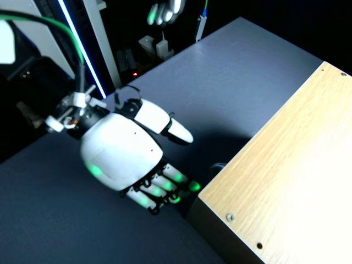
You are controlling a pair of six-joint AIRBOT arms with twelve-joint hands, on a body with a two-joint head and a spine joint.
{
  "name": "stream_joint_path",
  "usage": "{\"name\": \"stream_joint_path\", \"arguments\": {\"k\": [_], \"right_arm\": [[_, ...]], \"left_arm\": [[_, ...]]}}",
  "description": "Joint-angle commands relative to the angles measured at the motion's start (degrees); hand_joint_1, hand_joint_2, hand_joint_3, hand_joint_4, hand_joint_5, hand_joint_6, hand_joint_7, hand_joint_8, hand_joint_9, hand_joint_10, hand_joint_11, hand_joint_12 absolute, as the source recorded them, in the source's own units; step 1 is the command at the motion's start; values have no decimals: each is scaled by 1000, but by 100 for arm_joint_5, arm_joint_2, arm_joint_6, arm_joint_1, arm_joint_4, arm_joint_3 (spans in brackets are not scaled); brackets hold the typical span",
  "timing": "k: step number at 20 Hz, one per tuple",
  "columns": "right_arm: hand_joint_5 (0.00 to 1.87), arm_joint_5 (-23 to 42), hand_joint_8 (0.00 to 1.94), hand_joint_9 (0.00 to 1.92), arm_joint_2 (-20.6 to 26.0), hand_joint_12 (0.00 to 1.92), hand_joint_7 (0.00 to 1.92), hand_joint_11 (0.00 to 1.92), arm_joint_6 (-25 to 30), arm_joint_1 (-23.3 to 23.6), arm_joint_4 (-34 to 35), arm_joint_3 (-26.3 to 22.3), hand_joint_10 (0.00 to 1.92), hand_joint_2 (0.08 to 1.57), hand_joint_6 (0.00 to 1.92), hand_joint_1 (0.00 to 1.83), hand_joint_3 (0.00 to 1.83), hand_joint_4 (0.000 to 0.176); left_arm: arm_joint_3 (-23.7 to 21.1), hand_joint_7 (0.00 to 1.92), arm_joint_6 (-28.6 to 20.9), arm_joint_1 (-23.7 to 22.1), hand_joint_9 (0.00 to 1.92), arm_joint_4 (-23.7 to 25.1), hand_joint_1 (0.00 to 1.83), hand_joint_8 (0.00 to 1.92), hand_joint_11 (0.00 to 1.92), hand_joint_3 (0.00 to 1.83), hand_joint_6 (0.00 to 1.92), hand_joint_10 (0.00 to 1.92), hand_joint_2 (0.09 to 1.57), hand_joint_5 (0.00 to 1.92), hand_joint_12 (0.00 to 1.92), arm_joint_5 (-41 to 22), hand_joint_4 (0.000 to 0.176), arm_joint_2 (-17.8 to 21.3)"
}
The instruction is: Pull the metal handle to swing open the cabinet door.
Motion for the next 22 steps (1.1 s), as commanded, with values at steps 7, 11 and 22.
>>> {"name": "stream_joint_path", "arguments": {"k": [7, 11, 22], "right_arm": [[318, 287, 4, 314, -4, 874, 334, 0, 198, 21, -274, 140, 5, 1409, 6, 0, 3, 0], [318, 362, 4, 315, -76, 884, 332, 0, 344, 20, -445, 249, 4, 1409, 5, 0, 1, 0], [338, 363, 3, 322, -220, 883, 348, 0, 1296, -165, -871, 299, 3, 1571, 7, 0, 123, 0]], "left_arm": [[8, 389, 44, -50, 364, -568, 0, 2, 3, 0, 2, 2, 1517, 356, 771, -146, 0, 44], [8, 374, 44, -50, 352, -568, 0, 0, 0, 0, 1, 0, 1514, 341, 754, -146, 0, 44], [8, 385, 44, -50, 363, -568, 0, 2, 6, 0, 3, 3, 1512, 355, 760, -146, 0, 44]]}}
